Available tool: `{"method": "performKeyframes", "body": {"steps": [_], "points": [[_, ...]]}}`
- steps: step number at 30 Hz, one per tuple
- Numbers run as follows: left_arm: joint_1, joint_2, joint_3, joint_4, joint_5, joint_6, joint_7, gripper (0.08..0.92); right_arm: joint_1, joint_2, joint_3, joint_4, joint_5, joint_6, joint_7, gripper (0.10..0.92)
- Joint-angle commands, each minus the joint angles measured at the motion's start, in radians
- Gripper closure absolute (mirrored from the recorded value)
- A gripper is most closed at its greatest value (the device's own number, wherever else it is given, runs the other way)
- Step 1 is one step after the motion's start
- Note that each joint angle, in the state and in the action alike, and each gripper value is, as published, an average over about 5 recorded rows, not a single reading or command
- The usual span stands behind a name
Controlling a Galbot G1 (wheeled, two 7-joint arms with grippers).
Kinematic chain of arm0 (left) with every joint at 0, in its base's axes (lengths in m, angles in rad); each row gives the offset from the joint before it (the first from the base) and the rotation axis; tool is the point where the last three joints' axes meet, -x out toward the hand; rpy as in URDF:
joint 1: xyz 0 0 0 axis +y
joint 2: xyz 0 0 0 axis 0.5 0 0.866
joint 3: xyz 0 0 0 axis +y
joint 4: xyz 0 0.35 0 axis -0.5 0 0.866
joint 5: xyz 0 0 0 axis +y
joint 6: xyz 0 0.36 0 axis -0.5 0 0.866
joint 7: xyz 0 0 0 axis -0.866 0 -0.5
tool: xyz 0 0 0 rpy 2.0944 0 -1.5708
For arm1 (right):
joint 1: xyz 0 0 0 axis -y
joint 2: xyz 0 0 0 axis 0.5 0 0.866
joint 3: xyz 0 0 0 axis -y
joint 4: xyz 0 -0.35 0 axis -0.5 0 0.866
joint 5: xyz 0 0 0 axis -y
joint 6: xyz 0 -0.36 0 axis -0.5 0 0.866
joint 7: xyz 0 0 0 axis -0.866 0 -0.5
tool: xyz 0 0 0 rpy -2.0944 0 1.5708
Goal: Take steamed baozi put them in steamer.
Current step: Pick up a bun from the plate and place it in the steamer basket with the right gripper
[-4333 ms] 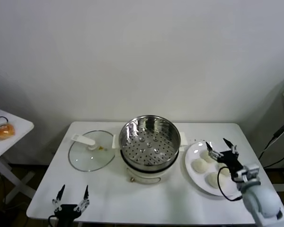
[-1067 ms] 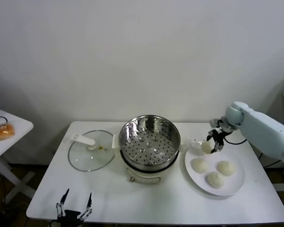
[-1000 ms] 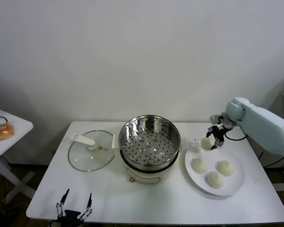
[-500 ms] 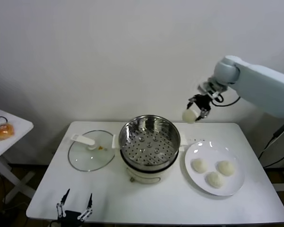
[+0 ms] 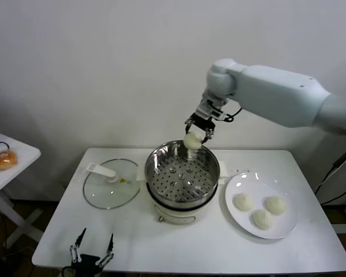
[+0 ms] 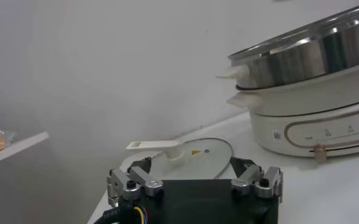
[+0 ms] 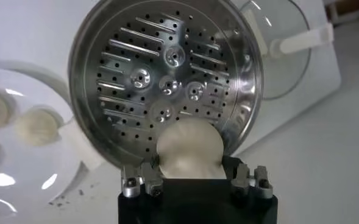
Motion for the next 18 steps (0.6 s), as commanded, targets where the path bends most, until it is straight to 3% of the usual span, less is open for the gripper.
{"method": "performKeyframes", "body": {"steps": [1,18], "points": [[-0.001,-0.018,-0.002,0.005,0.001,-0.003,0.000,0.177,-0.126,0.195,0.014,-0.270,-0.198,0.256,0.027,0.338],[-0.010,-0.023,-0.010,0.033,0.005,-0.015,-0.007,0.177,-0.260,0.224,0.103,-0.362,-0.279,0.341,0.023,0.338]]}}
